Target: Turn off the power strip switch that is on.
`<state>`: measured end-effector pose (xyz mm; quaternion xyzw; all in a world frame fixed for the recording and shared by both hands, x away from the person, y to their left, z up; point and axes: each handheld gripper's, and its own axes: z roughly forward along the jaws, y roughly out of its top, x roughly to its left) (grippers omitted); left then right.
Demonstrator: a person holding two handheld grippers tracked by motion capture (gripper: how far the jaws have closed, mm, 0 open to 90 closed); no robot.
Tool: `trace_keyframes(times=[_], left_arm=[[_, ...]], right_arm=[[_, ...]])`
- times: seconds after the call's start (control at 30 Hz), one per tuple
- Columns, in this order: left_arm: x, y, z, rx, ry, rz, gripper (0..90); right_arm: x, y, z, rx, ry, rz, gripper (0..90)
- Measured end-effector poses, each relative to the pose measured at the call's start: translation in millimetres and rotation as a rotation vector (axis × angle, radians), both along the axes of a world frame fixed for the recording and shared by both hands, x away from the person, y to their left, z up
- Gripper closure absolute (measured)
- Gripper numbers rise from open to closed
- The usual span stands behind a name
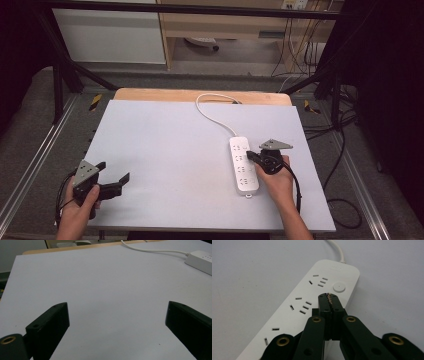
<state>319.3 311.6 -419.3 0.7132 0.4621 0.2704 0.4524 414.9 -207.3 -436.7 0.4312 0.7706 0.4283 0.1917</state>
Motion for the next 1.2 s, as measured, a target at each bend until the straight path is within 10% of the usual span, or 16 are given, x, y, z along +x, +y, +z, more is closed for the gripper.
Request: trace_keyframes(times=[0.7, 1.2], left_arm=[[0.2, 0.0, 0.0, 0.0, -0.001, 0.0, 5.1], [0.2, 0.7, 0.0, -0.002, 0.0, 0.004, 5.1]], right_arm=[[-4.5, 0.5, 15.5, 0.04, -0.044, 0.001, 90.0], [-5.3, 0.2, 25.7, 0.093, -0.075, -0.026, 42.8]])
